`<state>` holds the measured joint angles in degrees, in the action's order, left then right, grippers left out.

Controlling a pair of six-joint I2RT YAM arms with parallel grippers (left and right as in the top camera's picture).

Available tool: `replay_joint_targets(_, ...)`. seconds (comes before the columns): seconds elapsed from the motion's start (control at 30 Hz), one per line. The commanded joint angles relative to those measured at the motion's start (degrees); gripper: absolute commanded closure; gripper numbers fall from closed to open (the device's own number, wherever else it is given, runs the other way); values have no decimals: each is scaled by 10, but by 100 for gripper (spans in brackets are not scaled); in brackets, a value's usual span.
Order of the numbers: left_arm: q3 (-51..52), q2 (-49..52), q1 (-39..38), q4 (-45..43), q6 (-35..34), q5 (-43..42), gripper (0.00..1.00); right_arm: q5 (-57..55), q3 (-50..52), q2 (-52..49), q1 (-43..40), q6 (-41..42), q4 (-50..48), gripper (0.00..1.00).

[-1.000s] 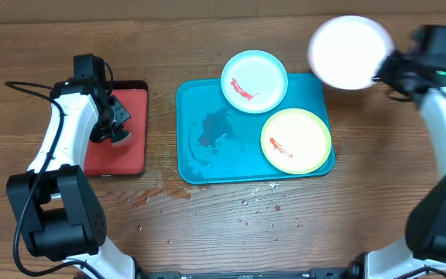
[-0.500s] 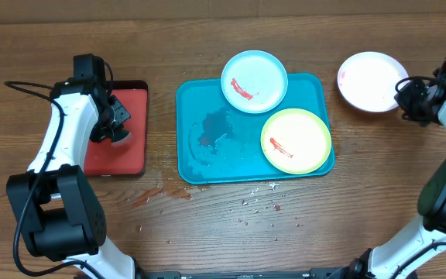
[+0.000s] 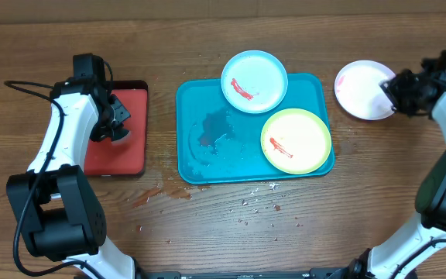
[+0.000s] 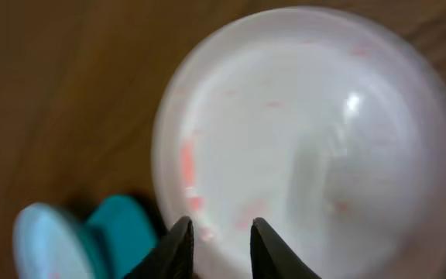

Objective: Clean dirty plates on tray and stack at the side
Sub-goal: 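Move the right gripper back to the light-blue plate and grasp its rim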

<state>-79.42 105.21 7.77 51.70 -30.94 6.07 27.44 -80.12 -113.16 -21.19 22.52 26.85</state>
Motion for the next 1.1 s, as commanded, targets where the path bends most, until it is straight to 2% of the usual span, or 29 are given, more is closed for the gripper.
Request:
replay_joint_targets(0.0, 3, -14, -1, -4, 14, -17, 96, 119, -2, -1, 61, 0, -31, 69)
replay_joint_targets(0.13, 3, -14, -1, -5, 14, -17, 96, 46, -2, -1, 136, 0, -56, 63)
replay_joint_targets(0.3, 3, -14, -1, -2, 14, -17, 96, -180, -2, -8, 237, 0, -64, 57)
replay_joint_targets(0.43, 3, -14, -1, 1, 14, -17, 96, -289, -2, -31, 293, 0, -87, 53)
replay_joint_targets(0.73, 3, -14, -1, 3, 14, -17, 96, -261, -2, -74, 309, 0, -143, 53)
replay_joint_targets(0.87, 3, -14, -1, 2, 14, -17, 96, -223, -2, -74, 315, 0, -142, 53)
replay_joint_targets(1.07, 3, -14, -1, 1, 14, -17, 96, -222, -2, -74, 335, -2, -130, 53)
